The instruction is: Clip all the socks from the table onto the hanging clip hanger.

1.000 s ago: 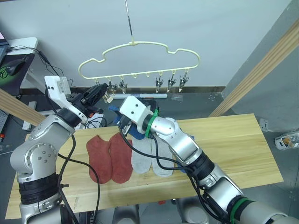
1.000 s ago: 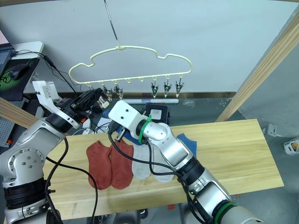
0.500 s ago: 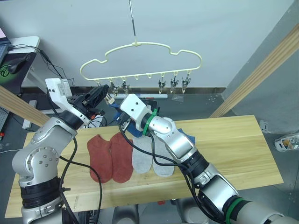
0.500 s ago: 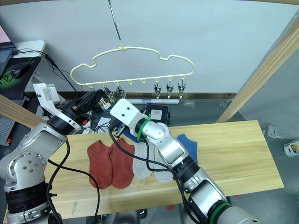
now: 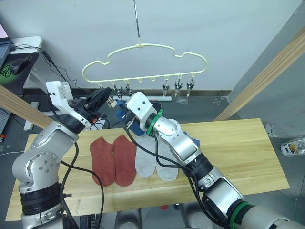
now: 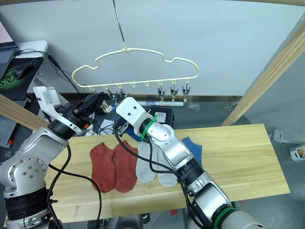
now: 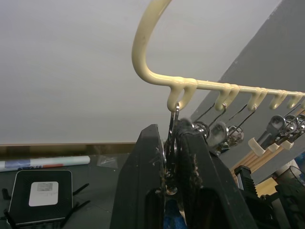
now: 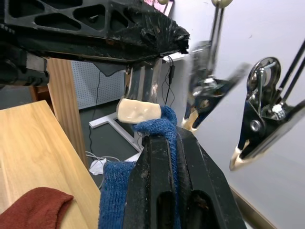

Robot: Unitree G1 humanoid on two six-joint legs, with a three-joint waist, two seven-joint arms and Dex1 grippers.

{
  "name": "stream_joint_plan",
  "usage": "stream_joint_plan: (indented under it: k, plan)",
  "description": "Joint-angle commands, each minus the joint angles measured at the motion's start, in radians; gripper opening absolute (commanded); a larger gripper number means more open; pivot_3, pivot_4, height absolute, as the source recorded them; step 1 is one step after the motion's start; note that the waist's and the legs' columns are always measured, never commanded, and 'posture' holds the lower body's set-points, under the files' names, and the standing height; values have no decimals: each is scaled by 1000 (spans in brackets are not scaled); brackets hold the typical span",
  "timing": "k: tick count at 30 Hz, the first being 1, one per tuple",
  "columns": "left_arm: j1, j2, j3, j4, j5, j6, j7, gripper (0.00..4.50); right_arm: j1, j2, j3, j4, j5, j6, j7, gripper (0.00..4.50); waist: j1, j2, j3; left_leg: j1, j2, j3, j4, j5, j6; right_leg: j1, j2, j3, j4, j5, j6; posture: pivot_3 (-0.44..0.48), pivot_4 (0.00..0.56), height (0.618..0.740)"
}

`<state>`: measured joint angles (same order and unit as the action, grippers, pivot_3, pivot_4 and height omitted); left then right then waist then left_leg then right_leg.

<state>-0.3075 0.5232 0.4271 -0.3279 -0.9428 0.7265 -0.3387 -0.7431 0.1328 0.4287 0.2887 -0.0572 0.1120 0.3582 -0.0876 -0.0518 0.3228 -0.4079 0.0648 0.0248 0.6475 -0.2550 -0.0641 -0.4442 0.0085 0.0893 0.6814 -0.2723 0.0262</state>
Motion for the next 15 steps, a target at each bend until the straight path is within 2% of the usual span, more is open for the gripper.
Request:
stream_joint_plan:
  k: [1,12,15]
  plan:
    - [11,-6,3,-26,-9,-2,13,121,-15,93,30,-47,27,-22,30,0,0,0,0,0,0,0,0,0,0,0,0,0,0,0,0,-42,282,740]
    - [23,-23,-4,-46,-38,19,31,121,-30,112,27,-38,41,-31,31,0,1,0,0,0,0,0,1,0,0,0,0,-1,1,0,0,-37,279,740]
    - [27,-19,0,-45,-47,20,37,1080,-35,116,27,-34,44,-33,27,0,1,-1,-1,0,0,-1,2,0,0,0,-1,-1,1,0,0,-33,279,740]
